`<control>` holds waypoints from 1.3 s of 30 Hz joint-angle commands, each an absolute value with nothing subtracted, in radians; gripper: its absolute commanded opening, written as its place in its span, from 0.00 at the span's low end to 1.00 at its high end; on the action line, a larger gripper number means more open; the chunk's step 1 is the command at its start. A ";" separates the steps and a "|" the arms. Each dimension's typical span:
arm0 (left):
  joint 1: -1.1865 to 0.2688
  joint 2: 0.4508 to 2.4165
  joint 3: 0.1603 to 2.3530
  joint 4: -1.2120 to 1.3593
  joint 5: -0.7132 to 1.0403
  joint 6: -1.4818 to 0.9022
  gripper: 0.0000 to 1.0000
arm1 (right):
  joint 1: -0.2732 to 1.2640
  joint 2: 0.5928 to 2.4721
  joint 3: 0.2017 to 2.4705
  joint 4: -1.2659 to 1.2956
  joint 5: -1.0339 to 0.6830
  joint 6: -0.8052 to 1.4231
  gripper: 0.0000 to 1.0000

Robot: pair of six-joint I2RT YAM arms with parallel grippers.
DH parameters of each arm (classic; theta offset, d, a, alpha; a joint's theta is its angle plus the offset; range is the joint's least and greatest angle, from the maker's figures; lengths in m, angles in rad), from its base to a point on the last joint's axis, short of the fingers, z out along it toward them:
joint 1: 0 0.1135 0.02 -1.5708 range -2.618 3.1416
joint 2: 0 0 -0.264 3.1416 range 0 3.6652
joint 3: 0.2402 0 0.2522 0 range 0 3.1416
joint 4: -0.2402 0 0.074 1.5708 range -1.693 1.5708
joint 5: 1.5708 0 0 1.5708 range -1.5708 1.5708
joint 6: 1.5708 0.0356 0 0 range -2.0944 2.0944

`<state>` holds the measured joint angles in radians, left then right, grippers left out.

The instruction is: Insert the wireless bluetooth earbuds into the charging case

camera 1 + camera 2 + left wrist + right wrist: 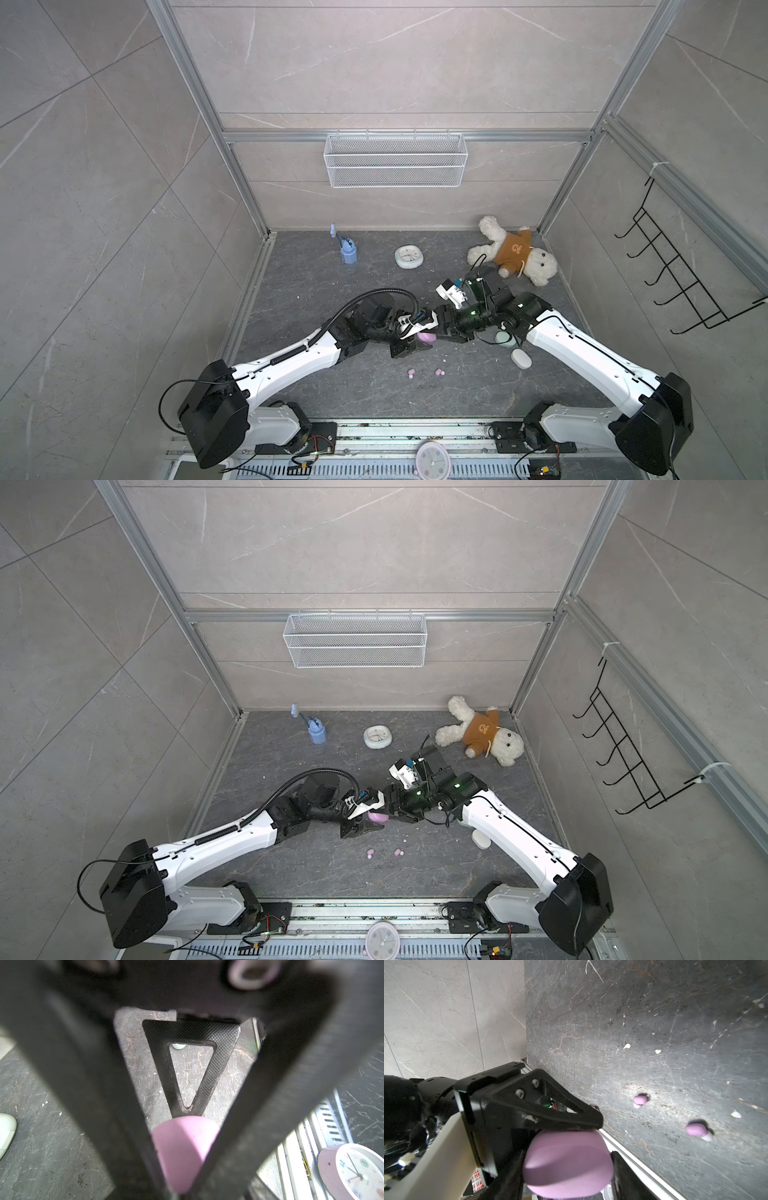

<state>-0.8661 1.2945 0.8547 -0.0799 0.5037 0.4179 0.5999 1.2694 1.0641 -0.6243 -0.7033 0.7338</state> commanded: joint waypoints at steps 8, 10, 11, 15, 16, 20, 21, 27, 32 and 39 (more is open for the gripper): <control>-0.875 1.259 0.878 -0.044 0.531 0.432 0.49 | 0.602 1.275 1.092 -0.626 -0.713 0.735 0.56; -0.874 1.260 0.878 -0.042 0.531 0.431 0.49 | 0.603 1.276 1.093 -0.625 -0.715 0.736 0.56; -0.874 1.261 0.880 -0.041 0.530 0.429 0.49 | 0.602 1.277 1.093 -0.623 -0.716 0.737 0.56; -0.874 1.263 0.879 -0.035 0.526 0.426 0.46 | 0.601 1.278 1.094 -0.620 -0.718 0.738 0.56; -0.874 1.264 0.879 -0.034 0.527 0.424 0.46 | 0.602 1.278 1.094 -0.621 -0.718 0.738 0.56; -0.874 1.264 0.880 -0.030 0.530 0.419 0.43 | 0.602 1.278 1.091 -0.621 -0.718 0.738 0.56; -0.874 1.266 0.880 -0.031 0.532 0.419 0.43 | 0.602 1.278 1.090 -0.620 -0.720 0.739 0.56; -0.876 1.264 0.879 -0.007 0.545 0.400 0.43 | 0.602 1.278 1.072 -0.607 -0.727 0.749 0.55; -0.878 1.271 0.878 -0.001 0.550 0.399 0.46 | 0.603 1.275 1.079 -0.610 -0.726 0.750 0.55; -0.881 1.276 0.881 -0.014 0.557 0.403 0.47 | 0.602 1.276 1.089 -0.620 -0.724 0.745 0.55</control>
<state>-0.8661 1.2926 0.8547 -0.0662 0.5030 0.4072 0.6003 1.2709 1.0653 -0.6239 -0.7162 0.7486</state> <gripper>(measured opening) 0.467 0.608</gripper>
